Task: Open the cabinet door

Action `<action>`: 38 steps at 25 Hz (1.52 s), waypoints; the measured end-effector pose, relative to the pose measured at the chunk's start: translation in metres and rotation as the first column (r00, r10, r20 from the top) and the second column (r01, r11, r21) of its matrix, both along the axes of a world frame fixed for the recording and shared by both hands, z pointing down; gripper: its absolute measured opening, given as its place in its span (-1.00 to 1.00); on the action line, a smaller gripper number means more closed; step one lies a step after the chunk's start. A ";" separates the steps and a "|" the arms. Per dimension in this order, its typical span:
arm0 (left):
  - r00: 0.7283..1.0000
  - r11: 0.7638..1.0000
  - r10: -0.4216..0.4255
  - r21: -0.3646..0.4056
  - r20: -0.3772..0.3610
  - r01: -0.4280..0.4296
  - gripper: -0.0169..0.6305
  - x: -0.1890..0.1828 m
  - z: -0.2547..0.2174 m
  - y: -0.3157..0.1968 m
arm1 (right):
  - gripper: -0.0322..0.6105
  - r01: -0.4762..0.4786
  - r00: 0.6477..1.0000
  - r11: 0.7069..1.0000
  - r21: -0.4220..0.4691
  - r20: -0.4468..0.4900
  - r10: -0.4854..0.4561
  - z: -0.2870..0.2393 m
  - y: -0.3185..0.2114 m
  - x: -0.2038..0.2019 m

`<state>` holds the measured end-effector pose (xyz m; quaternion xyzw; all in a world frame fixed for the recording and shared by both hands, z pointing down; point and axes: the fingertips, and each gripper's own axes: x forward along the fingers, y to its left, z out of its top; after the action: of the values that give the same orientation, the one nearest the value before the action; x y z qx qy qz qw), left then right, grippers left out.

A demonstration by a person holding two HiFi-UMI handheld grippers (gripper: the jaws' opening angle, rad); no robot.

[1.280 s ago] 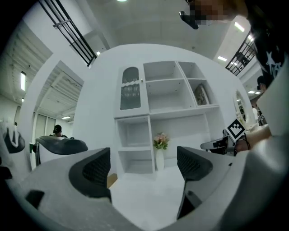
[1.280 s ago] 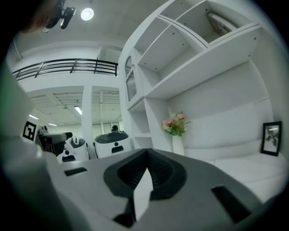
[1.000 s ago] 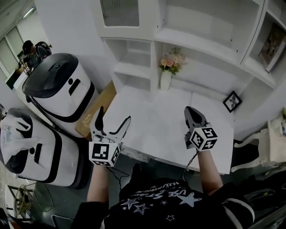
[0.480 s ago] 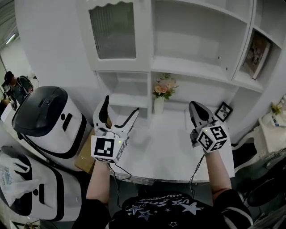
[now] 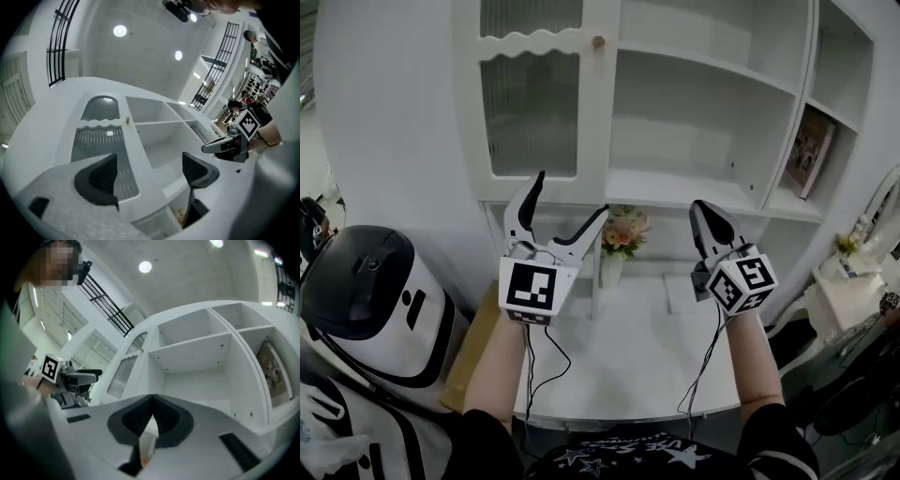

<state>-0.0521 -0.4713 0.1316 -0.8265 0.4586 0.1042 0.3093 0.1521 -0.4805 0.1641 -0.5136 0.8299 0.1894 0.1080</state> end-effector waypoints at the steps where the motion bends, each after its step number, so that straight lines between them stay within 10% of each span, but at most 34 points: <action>1: 1.000 1.000 0.001 0.024 0.001 -0.001 0.38 0.000 -0.012 -0.005 | -0.89 -0.009 1.000 1.000 0.018 -0.006 0.009 -0.009 -0.002 -0.002; 10: 1.000 0.977 0.012 0.211 -0.014 -0.008 0.28 0.014 -0.114 -0.021 | -0.89 -0.048 0.992 0.982 0.180 -0.103 0.067 -0.073 -0.002 -0.006; 20: 0.999 0.973 -0.036 0.227 -0.040 0.044 0.26 0.040 -0.178 -0.051 | -0.88 0.023 0.996 0.963 0.269 -0.093 0.002 -0.137 -0.023 0.007; 38: 0.979 0.978 -0.126 0.145 -0.158 0.149 -0.44 0.028 -0.215 -0.107 | -0.88 0.135 0.986 0.949 0.284 -0.133 -0.100 -0.143 -0.056 0.009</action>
<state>-0.0242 -0.5779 -0.0836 -0.7560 0.5270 0.1792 0.3444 0.1610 -0.5363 0.0216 -0.4297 0.8268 0.3327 0.1451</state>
